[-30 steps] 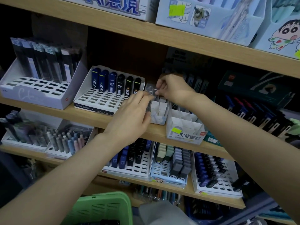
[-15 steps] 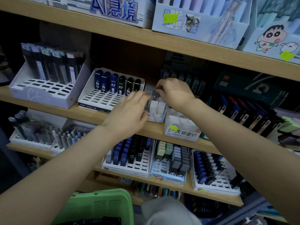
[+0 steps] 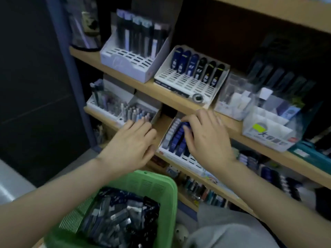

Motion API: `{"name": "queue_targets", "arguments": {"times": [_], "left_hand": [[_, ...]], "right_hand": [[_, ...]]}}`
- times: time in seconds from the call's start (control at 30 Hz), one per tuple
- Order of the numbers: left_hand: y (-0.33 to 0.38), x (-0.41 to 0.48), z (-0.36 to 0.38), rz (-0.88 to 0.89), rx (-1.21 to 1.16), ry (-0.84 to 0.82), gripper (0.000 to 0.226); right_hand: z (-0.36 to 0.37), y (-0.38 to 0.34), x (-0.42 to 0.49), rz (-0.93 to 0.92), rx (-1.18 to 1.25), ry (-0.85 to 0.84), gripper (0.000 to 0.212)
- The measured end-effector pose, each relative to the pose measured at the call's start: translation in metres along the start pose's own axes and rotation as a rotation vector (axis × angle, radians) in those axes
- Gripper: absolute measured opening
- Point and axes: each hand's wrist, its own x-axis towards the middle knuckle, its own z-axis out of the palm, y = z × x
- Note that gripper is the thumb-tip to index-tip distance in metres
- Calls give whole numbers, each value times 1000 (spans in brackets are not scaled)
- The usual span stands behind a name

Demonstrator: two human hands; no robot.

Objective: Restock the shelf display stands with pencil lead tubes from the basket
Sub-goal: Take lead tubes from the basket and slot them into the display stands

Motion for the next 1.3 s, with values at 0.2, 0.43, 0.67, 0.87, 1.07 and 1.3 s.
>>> {"name": "queue_targets", "arguments": {"times": [0.2,0.43,0.67,0.87,1.07,1.3], "left_hand": [[-33,-99,82,-217,-43,-306,25],[-39,-182,167,-535,-278,-723,47],[-46,-214,254,-763,-563,-1007,53],[-41,-224,319,-825,-749,-1101,54],[-27,-231,353,-919,-966,-1135,58],[-13,-227,379,-772,-682,-1239,65]], "right_hand": [[97,-71,-61,-95,170,-369,12],[204,-134,-141,-65,412,-945,27],[282,-165,-221,403,724,-1384,61],[310,-188,-252,656,869,-1444,84],[327,-193,-269,669,805,-1472,82],[338,-198,-269,534,670,-1491,43]]}}
